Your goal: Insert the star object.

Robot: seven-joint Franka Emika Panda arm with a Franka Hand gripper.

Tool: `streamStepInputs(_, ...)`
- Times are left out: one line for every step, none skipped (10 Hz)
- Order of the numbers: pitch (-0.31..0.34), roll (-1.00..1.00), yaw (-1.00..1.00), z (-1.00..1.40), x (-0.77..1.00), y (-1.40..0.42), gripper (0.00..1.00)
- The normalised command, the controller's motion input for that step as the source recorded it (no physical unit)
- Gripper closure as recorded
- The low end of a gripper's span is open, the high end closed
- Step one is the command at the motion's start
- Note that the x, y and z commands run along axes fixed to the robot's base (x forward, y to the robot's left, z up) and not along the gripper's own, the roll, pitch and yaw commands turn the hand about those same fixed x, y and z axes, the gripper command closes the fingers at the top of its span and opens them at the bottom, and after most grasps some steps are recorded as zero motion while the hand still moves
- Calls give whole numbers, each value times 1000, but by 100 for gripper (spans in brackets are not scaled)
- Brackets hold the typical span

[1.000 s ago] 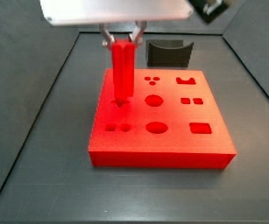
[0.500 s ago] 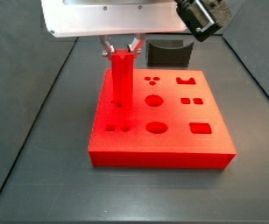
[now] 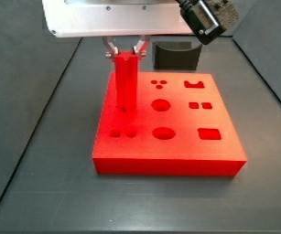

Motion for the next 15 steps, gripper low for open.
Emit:
streamStepInputs(0,13,-169,-151,-203,0,100)
streamStepInputs(-21,0,-383,-154,-217,0,100)
streamStepInputs(-10,7,-354,-74,-86,0,100)
streamStepInputs(0,57,-200,-11,0,-51,100)
streamStepInputs(0,21,0,0,0,-6,100)
streamStepInputs(4,21,0,-43,114,0,100)
streamStepInputs(-26,94,0,-574,240,-57,100)
streamStepInputs(-44,137,0,-797,137,-74,100)
streamStepInputs(-40,171,0,-920,146,-66,100)
streamStepInputs(0,276,-86,-814,197,-6,100)
streamStepInputs(53,314,-154,-663,131,0,100)
streamStepInputs(71,317,-140,-620,63,0,100)
streamStepInputs(70,217,-154,-803,80,-43,100)
streamStepInputs(0,4,-194,-1000,0,0,100)
streamStepInputs(0,0,-177,-1000,-43,0,100)
